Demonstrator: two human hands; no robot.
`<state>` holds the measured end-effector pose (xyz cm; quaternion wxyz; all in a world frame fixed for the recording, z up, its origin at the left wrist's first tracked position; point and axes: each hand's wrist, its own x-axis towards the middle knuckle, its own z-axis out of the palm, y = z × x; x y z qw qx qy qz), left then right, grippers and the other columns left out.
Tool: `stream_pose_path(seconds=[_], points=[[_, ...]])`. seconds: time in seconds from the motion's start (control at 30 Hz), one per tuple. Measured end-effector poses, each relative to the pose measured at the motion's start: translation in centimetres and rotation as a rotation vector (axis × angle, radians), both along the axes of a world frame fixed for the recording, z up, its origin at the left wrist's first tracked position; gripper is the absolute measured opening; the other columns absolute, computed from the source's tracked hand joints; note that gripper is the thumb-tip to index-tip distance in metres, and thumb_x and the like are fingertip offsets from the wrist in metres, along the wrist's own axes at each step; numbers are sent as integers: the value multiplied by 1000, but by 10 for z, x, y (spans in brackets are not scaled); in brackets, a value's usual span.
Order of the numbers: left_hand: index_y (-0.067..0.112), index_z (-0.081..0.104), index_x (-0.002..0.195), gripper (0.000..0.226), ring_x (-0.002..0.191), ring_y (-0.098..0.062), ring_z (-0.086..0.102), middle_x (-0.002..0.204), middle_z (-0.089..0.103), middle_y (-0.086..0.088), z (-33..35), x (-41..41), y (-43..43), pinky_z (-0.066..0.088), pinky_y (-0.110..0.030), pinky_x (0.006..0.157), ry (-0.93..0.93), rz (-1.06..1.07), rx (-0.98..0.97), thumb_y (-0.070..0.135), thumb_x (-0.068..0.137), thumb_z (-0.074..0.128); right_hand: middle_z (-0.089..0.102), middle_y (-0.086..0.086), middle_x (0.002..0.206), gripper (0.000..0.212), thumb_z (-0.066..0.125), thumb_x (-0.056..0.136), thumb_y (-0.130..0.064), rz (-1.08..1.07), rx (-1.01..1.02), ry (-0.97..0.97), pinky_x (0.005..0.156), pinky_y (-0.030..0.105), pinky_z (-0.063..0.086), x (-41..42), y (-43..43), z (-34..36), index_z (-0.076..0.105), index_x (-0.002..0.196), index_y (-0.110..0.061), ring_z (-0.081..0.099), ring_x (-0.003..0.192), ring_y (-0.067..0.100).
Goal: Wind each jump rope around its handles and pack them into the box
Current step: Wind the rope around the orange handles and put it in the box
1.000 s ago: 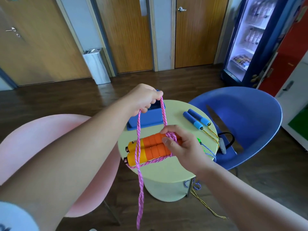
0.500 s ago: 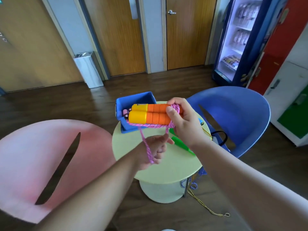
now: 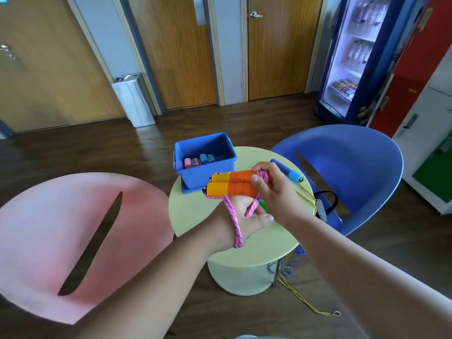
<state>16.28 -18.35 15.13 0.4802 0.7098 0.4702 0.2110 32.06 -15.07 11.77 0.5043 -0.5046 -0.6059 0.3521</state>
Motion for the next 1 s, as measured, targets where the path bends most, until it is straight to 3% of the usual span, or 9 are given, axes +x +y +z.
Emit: stream_pose_path(seconds=[0.1,0.2,0.3,0.37,0.5,0.6,0.73,0.87,1.0], points=[[7,61,86,27,42,-17,48,48,47,8,14,-9,-2,53,-40,49,-67,38,51,33,93,68,60,-11,95,13,57,103,-37,14,23,26,74,29,50,0,-2,2,58,112,-27,56,81,7],[3,62,82,26,41,-17,45,52,47,-2,31,-16,0,53,-36,49,-217,96,19,24,95,70,58,-2,95,16,52,103,-22,84,31,72,72,19,46,0,-10,8,56,118,-19,54,78,5],[6,61,81,21,41,-15,41,54,45,-2,48,-21,5,51,-31,48,-287,119,-41,13,100,66,58,16,100,34,53,90,-6,203,11,141,76,32,52,-1,-18,10,52,122,-16,58,84,15],[8,61,81,21,42,-13,40,56,45,0,57,-24,8,50,-30,48,-312,120,-116,14,100,65,60,15,108,43,64,84,-14,230,34,64,81,46,55,-4,-20,10,51,124,-23,61,92,26],[5,63,96,18,47,-10,45,61,51,2,72,-33,14,51,-27,51,-305,31,-280,22,98,67,65,-7,109,62,88,65,-57,119,35,-141,85,39,56,-14,-21,13,51,113,-46,64,102,16],[0,63,107,35,48,-10,48,63,52,1,83,-42,24,51,-26,51,-237,-55,-366,28,87,72,66,-6,103,54,89,68,-45,62,17,-94,81,47,58,-15,-18,12,54,109,-44,66,91,17],[3,76,96,33,52,-23,63,65,68,-12,95,-54,44,59,-38,58,131,-119,-53,30,78,85,66,-7,103,49,89,75,-36,5,-33,-101,80,42,59,-9,-18,9,55,109,-40,66,89,14],[24,82,87,10,69,-8,67,71,71,11,97,-52,61,59,-40,74,574,-127,548,33,88,79,65,-6,103,48,88,76,-35,2,-59,-99,79,44,59,-5,-20,8,55,110,-41,66,89,16],[20,82,99,19,76,-13,59,80,61,11,82,-52,79,51,-45,83,531,-210,916,29,97,65,64,-1,99,45,88,79,-33,99,-18,-40,76,51,57,-6,-27,13,56,110,-39,63,86,25]])
